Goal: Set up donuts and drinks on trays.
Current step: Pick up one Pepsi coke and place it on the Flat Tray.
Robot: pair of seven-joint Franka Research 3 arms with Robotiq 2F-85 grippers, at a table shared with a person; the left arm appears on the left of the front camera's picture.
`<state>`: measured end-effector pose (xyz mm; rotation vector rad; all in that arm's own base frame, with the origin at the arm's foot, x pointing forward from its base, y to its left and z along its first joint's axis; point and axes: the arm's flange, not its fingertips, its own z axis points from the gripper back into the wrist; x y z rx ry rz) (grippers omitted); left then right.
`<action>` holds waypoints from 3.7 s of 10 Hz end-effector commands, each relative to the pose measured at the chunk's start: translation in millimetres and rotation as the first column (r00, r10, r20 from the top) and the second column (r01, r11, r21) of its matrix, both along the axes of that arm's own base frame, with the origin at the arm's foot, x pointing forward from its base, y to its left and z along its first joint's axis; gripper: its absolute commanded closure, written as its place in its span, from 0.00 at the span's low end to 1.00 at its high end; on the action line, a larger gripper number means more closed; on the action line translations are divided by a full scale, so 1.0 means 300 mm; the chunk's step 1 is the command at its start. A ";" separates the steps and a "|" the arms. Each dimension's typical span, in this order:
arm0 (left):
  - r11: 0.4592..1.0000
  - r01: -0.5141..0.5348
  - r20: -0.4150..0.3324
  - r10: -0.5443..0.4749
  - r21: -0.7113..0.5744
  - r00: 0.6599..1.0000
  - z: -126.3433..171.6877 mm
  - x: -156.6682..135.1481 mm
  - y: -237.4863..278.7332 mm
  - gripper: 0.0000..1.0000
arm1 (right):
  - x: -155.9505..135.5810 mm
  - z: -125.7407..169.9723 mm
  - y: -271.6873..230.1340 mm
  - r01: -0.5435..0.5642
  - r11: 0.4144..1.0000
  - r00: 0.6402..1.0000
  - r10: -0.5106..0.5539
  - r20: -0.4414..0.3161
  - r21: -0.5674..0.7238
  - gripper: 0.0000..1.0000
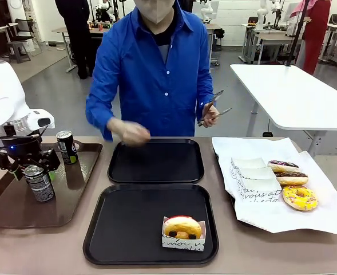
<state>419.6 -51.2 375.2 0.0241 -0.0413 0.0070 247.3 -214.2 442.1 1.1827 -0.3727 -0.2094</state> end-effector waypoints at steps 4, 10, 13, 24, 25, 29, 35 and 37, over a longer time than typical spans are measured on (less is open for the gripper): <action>0.995 -0.005 -0.037 0.002 -0.096 0.999 0.005 -0.016 -0.009 0.54 | 0.006 -0.001 -0.003 0.000 1.000 1.000 0.000 0.028 0.019 0.00; 0.997 -0.012 -0.040 0.009 -0.082 0.999 0.013 -0.019 -0.013 0.95 | 0.006 -0.001 -0.003 0.000 1.000 1.000 0.000 0.028 0.019 0.00; 0.999 0.002 -0.009 -0.002 -0.055 1.000 0.017 -0.021 -0.013 1.00 | 0.006 -0.001 -0.003 0.000 1.000 1.000 0.000 0.028 0.019 0.00; 0.866 0.484 0.151 -0.466 -0.123 0.872 0.293 -0.385 -0.160 0.48 | 0.006 -0.001 -0.003 0.000 1.000 1.000 0.000 0.028 0.019 0.00; 0.855 0.498 0.165 -0.475 -0.142 0.864 0.304 -0.387 -0.169 0.48 | 0.006 -0.001 -0.003 0.000 1.000 1.000 0.000 0.028 0.019 0.00; 0.878 0.471 0.135 -0.458 -0.087 0.879 0.354 -0.344 -0.201 0.48 | 0.006 -0.001 -0.003 0.000 1.000 1.000 0.000 0.028 0.019 0.00; 0.813 0.580 0.121 -0.572 -0.045 0.811 0.333 -0.310 -0.318 0.41 | 0.006 -0.001 -0.003 0.000 1.000 1.000 0.000 0.028 0.019 0.00; 0.771 0.634 0.134 -0.623 -0.057 0.770 0.308 -0.310 -0.409 0.41 | 0.006 -0.001 -0.003 0.000 1.000 1.000 0.000 0.028 0.019 0.00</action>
